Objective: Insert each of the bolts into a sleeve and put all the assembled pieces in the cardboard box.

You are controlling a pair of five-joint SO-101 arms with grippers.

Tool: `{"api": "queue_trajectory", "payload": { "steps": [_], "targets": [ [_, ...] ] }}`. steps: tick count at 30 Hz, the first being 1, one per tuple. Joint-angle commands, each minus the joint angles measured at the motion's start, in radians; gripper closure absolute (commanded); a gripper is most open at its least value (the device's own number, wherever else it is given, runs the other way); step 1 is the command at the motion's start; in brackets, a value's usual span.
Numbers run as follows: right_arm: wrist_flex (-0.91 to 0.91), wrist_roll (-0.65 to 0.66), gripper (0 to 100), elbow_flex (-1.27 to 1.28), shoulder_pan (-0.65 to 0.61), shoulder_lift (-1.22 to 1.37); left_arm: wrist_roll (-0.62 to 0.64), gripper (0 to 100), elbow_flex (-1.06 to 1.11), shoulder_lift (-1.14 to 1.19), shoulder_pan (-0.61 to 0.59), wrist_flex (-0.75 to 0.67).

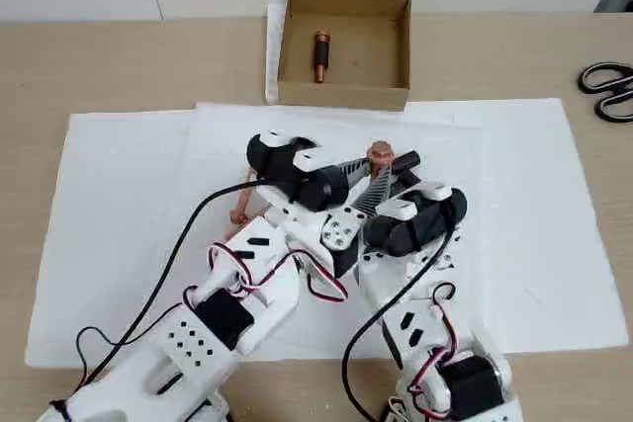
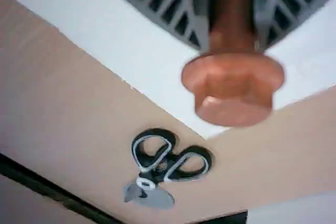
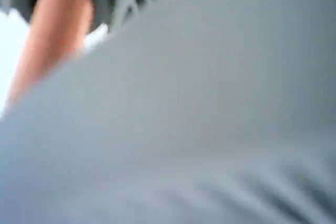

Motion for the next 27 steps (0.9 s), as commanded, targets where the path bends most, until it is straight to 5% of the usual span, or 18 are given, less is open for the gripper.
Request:
{"api": "queue_trajectory", "payload": {
  "steps": [1, 27],
  "targets": [
    [-0.022, -0.008, 99.5, -0.008, 0.002, -0.001, -0.011, 99, -0.002, -0.009, -0.015, -0.031],
    [-0.022, -0.008, 99.5, -0.006, 0.002, -0.001, 0.044, 99, 0.084, -0.015, -0.049, 0.086]
  ]
}}
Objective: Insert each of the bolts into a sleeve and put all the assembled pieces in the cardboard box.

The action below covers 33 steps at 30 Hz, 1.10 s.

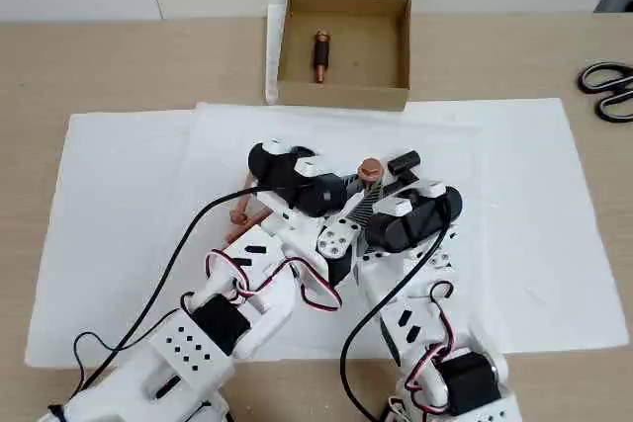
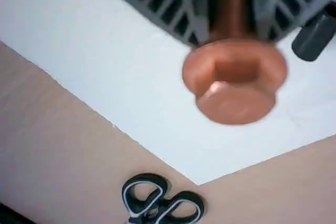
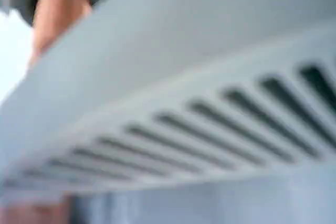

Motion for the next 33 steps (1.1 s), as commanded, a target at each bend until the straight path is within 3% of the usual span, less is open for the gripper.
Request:
{"api": "queue_trajectory", "payload": {
  "steps": [1, 8, 33],
  "targets": [
    [-0.024, -0.008, 99.5, -0.018, 0.001, -0.005, 0.023, 99, 0.007, 0.003, -0.048, 0.026],
    [-0.024, -0.008, 99.5, -0.018, -0.001, -0.005, 0.072, 99, -0.074, 0.006, -0.063, 0.193],
    [-0.025, -0.008, 99.5, -0.018, -0.002, -0.005, 0.075, 99, -0.102, 0.008, -0.058, 0.379]
  ]
}}
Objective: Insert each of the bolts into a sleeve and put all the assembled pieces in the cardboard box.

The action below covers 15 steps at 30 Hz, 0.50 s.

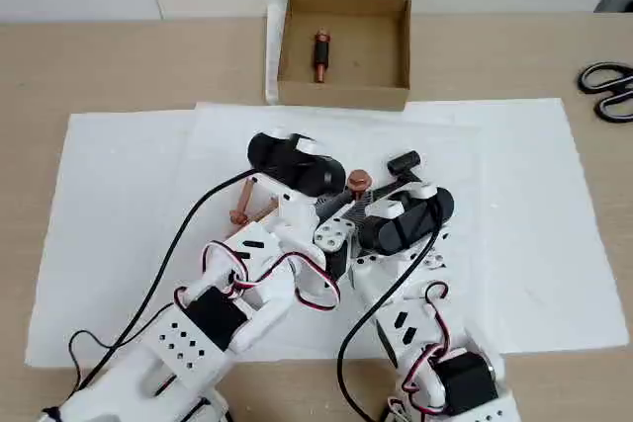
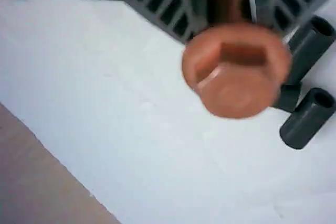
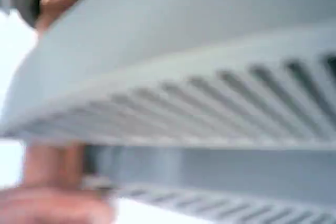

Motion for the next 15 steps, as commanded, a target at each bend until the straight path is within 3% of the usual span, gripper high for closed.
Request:
{"api": "queue_trajectory", "payload": {
  "steps": [1, 15],
  "targets": [
    [-0.027, -0.009, 99.5, -0.023, 0.004, -0.005, 0.002, 99, -0.004, 0.009, -0.035, 0.086],
    [-0.025, -0.009, 99.5, -0.023, 0.002, -0.005, 0.002, 99, -0.004, 0.008, 0.002, 0.124]
  ]
}}
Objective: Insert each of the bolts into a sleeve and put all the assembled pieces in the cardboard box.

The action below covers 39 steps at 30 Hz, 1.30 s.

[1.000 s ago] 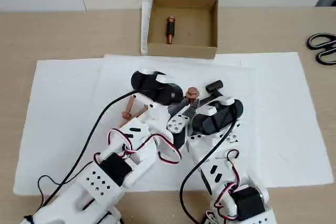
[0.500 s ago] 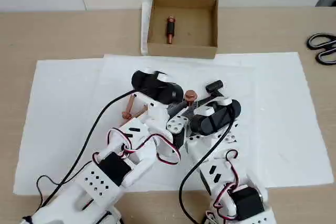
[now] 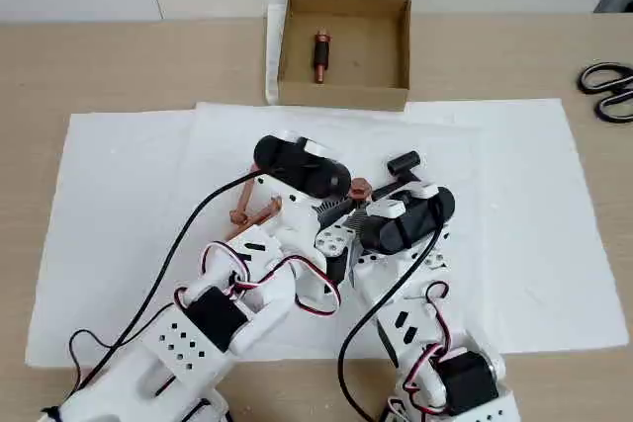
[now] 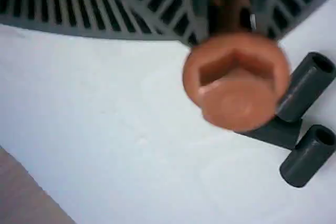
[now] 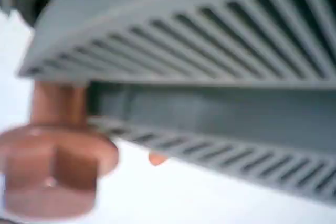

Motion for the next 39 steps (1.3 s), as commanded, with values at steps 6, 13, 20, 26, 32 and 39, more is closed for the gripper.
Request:
{"api": "queue_trajectory", "payload": {
  "steps": [6, 13, 20, 26, 32, 39],
  "targets": [
    [-0.025, -0.009, 99.5, -0.021, 0.005, -0.007, 0.002, 88, 0.008, 0.002, 0.032, 0.074],
    [-0.025, -0.009, 99.5, -0.021, 0.005, -0.007, 0.002, 82, 0.002, 0.0, 0.032, 0.074],
    [-0.025, -0.009, 99.5, -0.021, 0.005, -0.007, -0.002, 82, -0.073, -0.017, 0.026, 0.124],
    [-0.025, -0.009, 99.5, -0.021, 0.008, -0.007, -0.005, 82, -0.113, -0.16, -0.193, 0.164],
    [-0.027, -0.008, 99.5, -0.021, 0.01, -0.007, -0.066, 82, -0.107, -0.269, -0.422, 0.269],
    [-0.018, -0.003, 99.5, -0.023, 0.067, 0.002, -0.069, 82, -0.11, -0.416, -0.649, 0.394]
  ]
}}
